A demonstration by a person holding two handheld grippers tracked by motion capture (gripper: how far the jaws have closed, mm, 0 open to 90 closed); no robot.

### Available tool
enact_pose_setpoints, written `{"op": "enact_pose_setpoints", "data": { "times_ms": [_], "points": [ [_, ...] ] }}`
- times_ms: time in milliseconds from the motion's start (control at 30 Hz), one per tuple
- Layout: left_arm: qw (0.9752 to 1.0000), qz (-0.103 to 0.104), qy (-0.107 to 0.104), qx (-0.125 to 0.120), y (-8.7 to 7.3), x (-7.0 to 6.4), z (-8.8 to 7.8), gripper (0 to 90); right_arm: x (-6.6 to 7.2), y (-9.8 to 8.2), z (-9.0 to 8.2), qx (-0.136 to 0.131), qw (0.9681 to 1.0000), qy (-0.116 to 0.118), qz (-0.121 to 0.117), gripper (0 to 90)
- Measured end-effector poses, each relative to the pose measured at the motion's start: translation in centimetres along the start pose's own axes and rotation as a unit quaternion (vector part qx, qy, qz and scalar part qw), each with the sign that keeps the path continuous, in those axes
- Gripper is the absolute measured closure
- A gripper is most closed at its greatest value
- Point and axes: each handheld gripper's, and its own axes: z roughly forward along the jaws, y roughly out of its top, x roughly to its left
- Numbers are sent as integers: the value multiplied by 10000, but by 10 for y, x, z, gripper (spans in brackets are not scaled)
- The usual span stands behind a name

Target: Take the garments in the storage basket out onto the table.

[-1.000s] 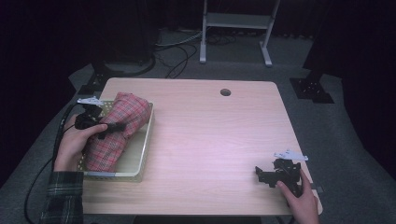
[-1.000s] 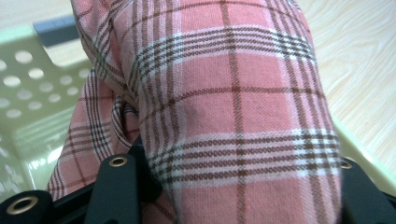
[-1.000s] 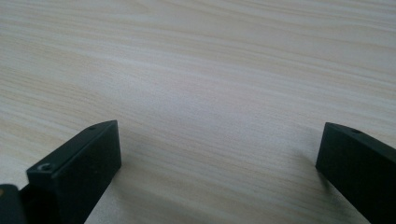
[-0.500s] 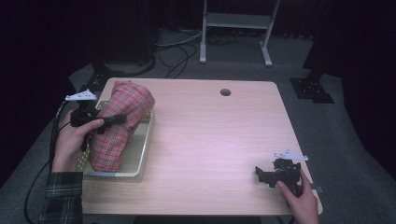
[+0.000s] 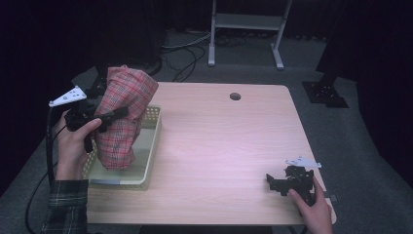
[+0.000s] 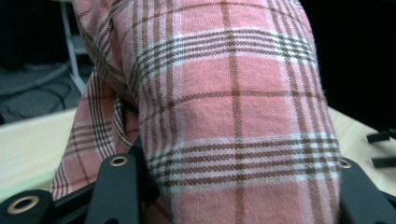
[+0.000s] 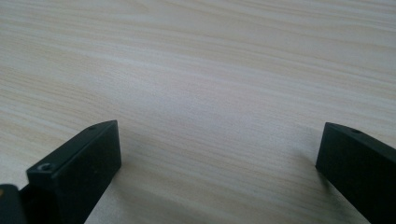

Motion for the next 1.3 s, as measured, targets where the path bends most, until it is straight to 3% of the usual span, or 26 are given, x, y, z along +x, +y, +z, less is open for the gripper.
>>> {"op": "enact_pose_setpoints", "data": {
  "times_ms": [267, 700, 1300],
  "points": [
    [9980, 59, 25, -625, 5, -5, -7, 473, 0, 0, 0, -4, 10000, -2, 2, 0],
    [9956, 84, 61, -931, 25, -35, -9, 475, 0, 0, 0, -1, 10000, 0, 1, 0],
    [9935, 68, -215, -1115, 44, -101, 24, 477, 0, 0, 0, -2, 10000, -1, -1, 0]
  ]
}}
